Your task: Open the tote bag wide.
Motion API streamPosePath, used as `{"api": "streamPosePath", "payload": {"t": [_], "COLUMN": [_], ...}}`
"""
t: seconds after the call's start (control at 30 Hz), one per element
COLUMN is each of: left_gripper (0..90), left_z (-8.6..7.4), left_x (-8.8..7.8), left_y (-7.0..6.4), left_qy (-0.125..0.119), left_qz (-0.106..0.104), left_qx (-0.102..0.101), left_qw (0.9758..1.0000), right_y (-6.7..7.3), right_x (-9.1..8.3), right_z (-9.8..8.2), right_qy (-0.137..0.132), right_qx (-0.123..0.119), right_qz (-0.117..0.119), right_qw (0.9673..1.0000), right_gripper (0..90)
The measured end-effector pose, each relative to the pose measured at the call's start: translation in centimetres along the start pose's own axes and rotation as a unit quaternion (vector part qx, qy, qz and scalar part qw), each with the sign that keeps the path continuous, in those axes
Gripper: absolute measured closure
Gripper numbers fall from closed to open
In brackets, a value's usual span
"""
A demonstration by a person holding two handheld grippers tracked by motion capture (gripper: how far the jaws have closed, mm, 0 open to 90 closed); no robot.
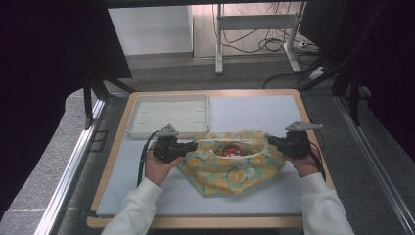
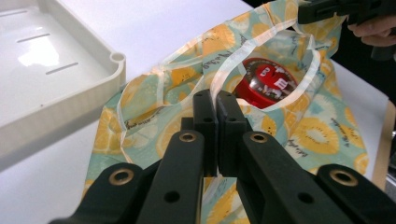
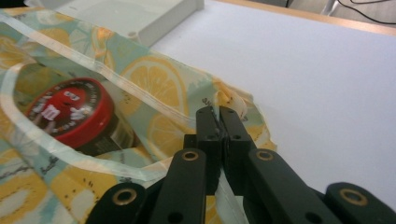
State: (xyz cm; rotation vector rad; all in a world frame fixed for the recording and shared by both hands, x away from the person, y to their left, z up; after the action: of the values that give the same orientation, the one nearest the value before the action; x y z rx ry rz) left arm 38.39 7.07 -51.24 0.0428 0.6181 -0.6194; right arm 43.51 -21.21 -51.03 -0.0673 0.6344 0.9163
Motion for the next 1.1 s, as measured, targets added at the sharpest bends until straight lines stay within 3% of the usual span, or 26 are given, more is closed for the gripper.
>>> {"api": "streamPosePath", "payload": {"t": [0.43,0.67,1.1], "left_gripper": [89.8,89.8,90.0], "left_z": [-0.7,-1.3,-2.2], "left_x": [-1.0,-1.9,-1.7], "left_y": [-0.7,-1.3,-1.6], "left_qy": [-0.003,-0.005,0.007], "left_qz": [-0.011,-0.016,-0.019], "left_qx": [0.011,0.012,0.017], "left_qw": [0.9999,0.9998,0.9997], "right_y": [1.8,3.4,4.0], "right_x": [-1.4,-1.9,-1.9], "right_z": [-0.2,-1.3,-2.6], "right_qy": [-0.019,-0.012,-0.002], "right_qx": [-0.001,-0.004,-0.015], "right_qz": [0.023,0.039,0.048], "right_qw": [0.9995,0.9992,0.9987], "right_gripper": [87.3,87.3,87.3]}}
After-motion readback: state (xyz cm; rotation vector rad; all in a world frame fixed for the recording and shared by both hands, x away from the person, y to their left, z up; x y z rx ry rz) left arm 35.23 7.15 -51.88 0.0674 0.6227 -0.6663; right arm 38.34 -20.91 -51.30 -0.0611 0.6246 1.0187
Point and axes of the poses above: each handheld gripper's, and its own axes: x roughly forward along the jaws, z roughly out of its top, y roughly to its left, the point moved 10 cm from there along x, roughly forward along the jaws, and after that the axes turned 14 degrees about z, right-handed, at the moved point
